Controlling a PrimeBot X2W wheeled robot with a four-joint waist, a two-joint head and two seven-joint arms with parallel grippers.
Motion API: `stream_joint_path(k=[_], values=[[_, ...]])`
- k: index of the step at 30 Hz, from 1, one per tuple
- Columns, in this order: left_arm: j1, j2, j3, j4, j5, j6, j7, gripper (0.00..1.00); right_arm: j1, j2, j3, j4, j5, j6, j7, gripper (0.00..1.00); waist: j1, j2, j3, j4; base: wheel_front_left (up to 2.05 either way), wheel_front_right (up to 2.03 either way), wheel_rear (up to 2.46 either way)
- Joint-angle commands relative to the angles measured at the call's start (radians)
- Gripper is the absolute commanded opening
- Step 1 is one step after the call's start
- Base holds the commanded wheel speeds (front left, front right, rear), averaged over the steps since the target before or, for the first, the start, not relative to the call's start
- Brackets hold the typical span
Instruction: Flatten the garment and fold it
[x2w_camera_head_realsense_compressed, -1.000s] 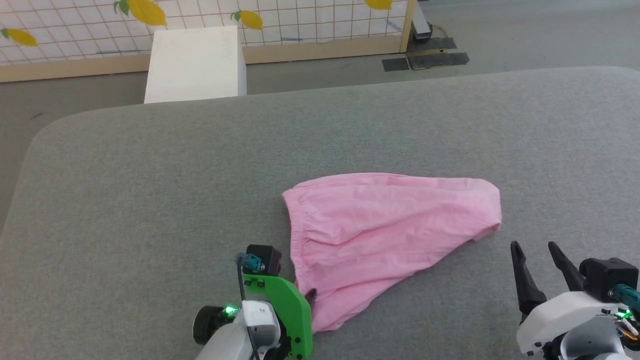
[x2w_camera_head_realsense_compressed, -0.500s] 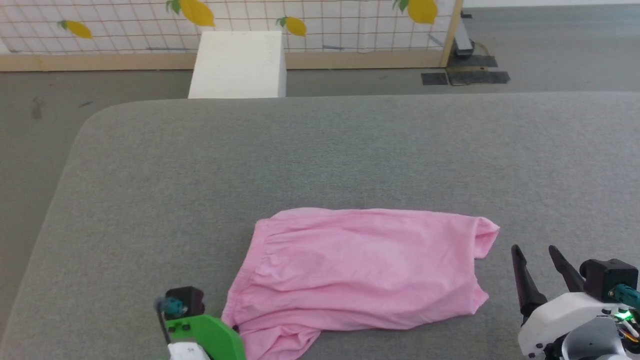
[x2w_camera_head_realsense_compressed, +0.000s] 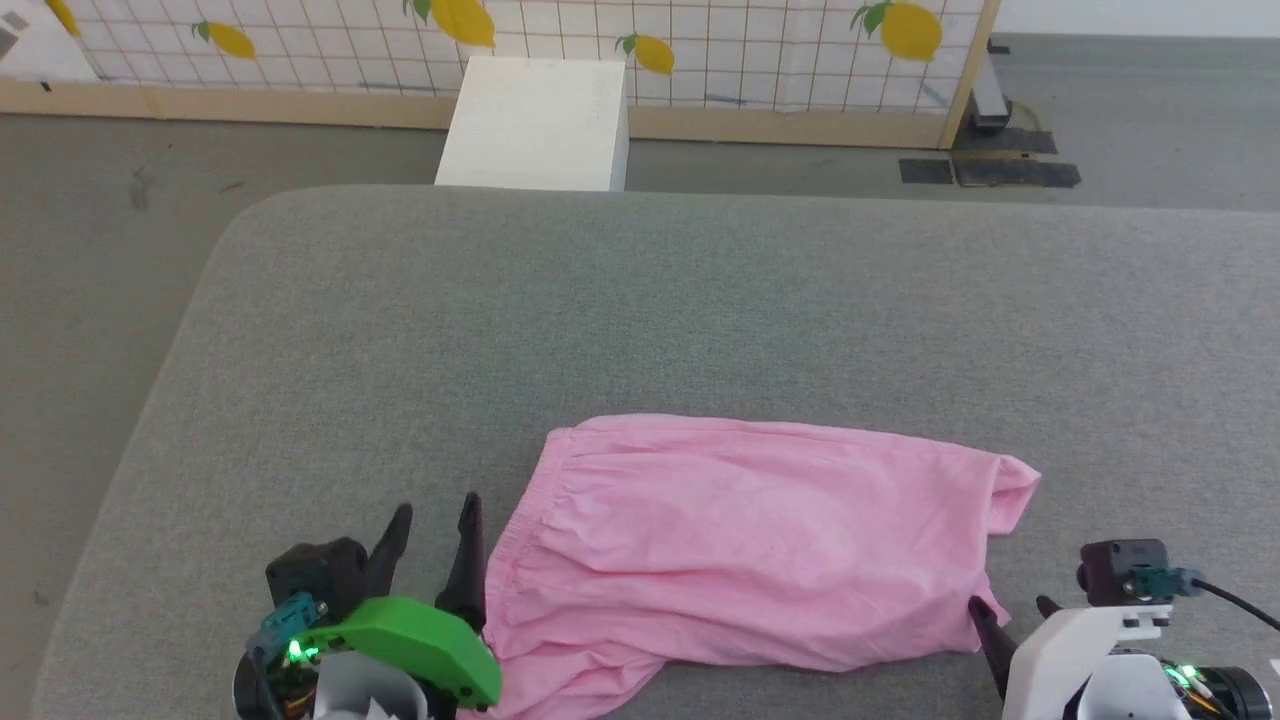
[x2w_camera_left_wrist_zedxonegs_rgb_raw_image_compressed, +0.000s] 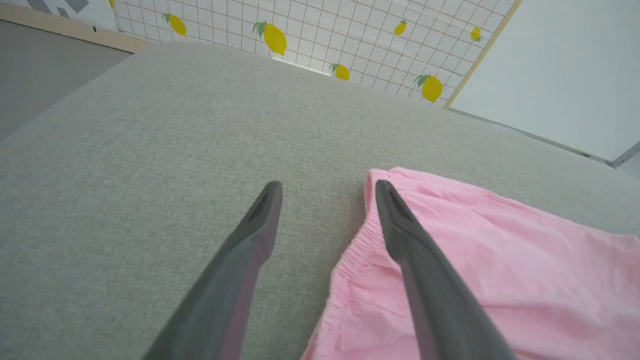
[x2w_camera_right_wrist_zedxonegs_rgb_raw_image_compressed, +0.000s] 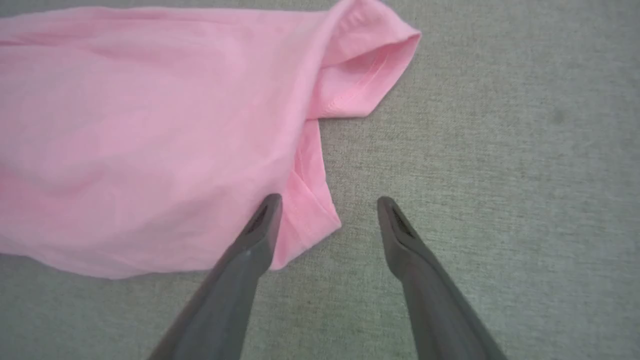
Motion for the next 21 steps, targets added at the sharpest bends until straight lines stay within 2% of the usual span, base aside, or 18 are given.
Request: stream_joint_path(k=[1,5,6,7,9,12,16,21], values=[[-0.033,-0.011,-0.001,0.011,0.013,-0.010,-0.041,1.00,-0.028,0.001,0.003,0.013,-0.015,-0.001,0.026,1.00,0.0000,-0.0001,0.016,0.010,0.00,0.00,0.00],[-0.074,-0.029,-0.010,0.046,0.028,-0.019,-0.113,1.00,-0.056,0.001,0.003,0.065,-0.040,-0.001,0.117,1.00,0.0000,-0.0001,0.040,0.022,0.00,0.00,0.00],[-0.081,-0.033,-0.013,0.055,0.028,-0.021,-0.120,1.00,-0.060,0.001,0.002,0.076,-0.041,-0.001,0.135,0.89,0.0000,-0.0001,0.043,0.024,0.00,0.00,0.00],[-0.088,-0.036,-0.017,0.066,0.028,-0.023,-0.125,1.00,-0.066,0.001,0.003,0.086,-0.038,-0.001,0.152,0.46,0.0000,-0.0001,0.047,0.025,0.00,0.00,0.00],[-0.098,-0.040,-0.021,0.084,0.026,-0.027,-0.135,1.00,-0.071,0.001,0.009,0.095,-0.036,-0.001,0.169,0.00,0.0000,-0.0001,0.051,0.027,0.00,0.00,0.00],[-0.107,-0.044,-0.023,0.106,0.022,-0.029,-0.143,1.00,-0.063,0.001,0.001,0.085,-0.034,-0.001,0.169,0.00,0.0000,-0.0001,0.049,0.027,0.00,0.00,0.00],[-0.109,-0.044,-0.027,0.122,0.019,-0.030,-0.150,1.00,-0.018,0.001,-0.087,0.017,-0.043,-0.001,0.122,0.00,0.0000,-0.0001,0.041,0.019,0.00,0.00,0.00],[-0.113,-0.040,-0.027,0.138,0.010,-0.040,-0.157,1.00,0.080,0.001,-0.189,-0.075,-0.042,-0.001,0.134,0.00,0.0000,-0.0001,0.037,-0.012,0.00,0.00,0.00]])
